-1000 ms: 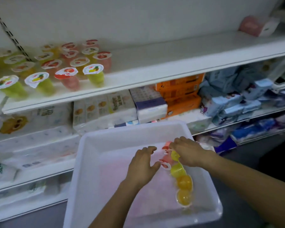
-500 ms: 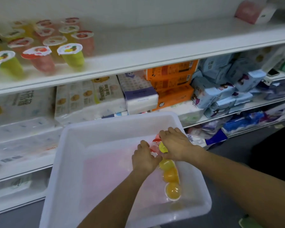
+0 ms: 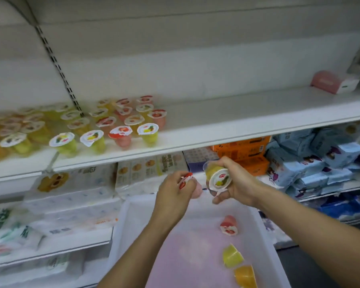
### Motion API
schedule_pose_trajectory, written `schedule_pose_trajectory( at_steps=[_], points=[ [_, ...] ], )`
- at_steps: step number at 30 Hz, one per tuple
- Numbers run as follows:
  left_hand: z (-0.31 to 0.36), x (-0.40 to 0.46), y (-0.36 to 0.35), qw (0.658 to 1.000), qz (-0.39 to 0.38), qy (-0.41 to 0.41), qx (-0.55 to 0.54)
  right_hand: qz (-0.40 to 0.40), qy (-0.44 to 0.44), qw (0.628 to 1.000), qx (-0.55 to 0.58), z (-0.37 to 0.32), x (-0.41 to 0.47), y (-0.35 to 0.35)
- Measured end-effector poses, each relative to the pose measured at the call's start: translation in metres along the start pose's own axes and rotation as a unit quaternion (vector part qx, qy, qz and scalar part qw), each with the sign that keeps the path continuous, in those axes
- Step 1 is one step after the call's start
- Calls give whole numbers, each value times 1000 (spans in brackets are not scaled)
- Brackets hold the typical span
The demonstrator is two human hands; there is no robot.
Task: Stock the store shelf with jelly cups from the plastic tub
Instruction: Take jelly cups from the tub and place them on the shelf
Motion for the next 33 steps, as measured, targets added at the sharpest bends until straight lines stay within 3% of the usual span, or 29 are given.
schedule_pose_trajectory(
  at_steps=[7,13,16,18,21,24,33],
  points=[
    [63,28,108,986,124,-74,89,74,90,990,-79,-107,46,-25],
    [91,61,175,979,159,-108,70,157,76,978,-113,-172,117,-17],
    [92,82,200,975,175,-99,93,151,73,972,-163,-196,155,-25],
    [87,95,210,974,171,-84,122,148,92,951,-255,-210,185,-30],
    [76,111,223,973,174,-55,144,169,129,871,-443,-226,218,-40],
    [71,121,229,972,182,-45,141,191,141,812,-533,-229,243,-46],
    [64,135,227,978,160,-34,128,164,116,797,-570,-217,283,-39]
  ],
)
Point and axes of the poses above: each hand's wrist, its own x-axis towards the middle knuckle, its own y-axis out of the back of the hand, z = x × y, the point moved 7 cm from there along x, towards the middle knuckle, and after that the axes turned 6 degrees about -z, right-handed, at the moved point
